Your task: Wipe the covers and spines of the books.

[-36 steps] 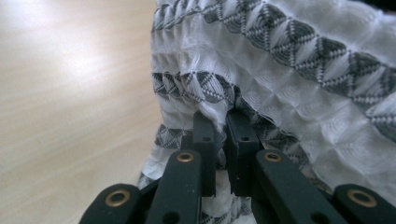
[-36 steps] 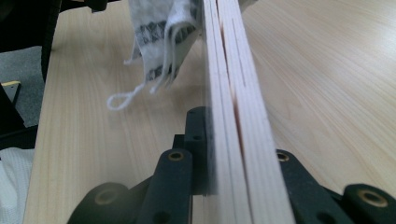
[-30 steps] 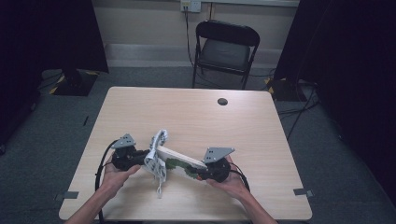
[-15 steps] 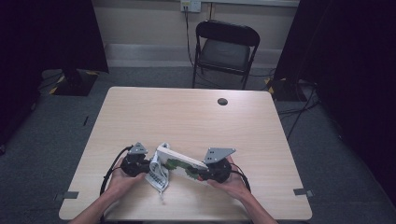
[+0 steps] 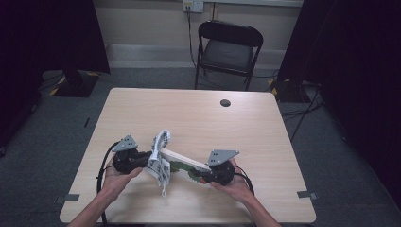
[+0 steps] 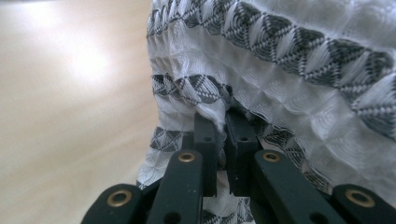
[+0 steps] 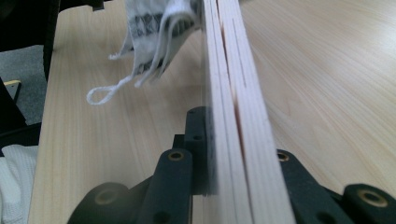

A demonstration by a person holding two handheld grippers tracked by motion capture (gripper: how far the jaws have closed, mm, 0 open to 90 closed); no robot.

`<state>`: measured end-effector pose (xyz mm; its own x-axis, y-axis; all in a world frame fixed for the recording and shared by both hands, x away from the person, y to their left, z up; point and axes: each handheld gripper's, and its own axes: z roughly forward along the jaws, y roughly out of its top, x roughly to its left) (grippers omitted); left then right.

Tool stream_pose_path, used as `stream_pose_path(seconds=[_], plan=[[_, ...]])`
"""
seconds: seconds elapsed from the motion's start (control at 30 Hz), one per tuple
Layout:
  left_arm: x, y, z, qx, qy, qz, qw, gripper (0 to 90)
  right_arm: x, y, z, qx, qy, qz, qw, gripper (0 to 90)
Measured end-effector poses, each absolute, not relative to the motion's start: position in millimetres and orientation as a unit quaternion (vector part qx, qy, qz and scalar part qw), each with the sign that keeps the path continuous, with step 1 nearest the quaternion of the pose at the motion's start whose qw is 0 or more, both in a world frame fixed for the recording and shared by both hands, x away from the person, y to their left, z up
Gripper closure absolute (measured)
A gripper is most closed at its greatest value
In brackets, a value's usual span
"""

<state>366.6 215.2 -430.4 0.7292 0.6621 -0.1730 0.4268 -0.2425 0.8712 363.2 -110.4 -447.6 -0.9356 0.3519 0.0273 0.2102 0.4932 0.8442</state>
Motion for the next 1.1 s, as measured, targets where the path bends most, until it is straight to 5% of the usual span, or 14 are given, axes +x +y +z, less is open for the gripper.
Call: stream_pose_path(seconds=[0.53, 1.1], plan=[[372, 225, -439, 0.767, 0.352, 0.088, 0.529, 84.8, 364, -111, -447, 0.166, 0.861, 0.475, 0.072, 79.4], [375, 289, -427, 0.696, 0.424, 0.108, 0.570, 84.8, 366, -111, -447, 0.171, 0.861, 0.475, 0.068, 79.4]])
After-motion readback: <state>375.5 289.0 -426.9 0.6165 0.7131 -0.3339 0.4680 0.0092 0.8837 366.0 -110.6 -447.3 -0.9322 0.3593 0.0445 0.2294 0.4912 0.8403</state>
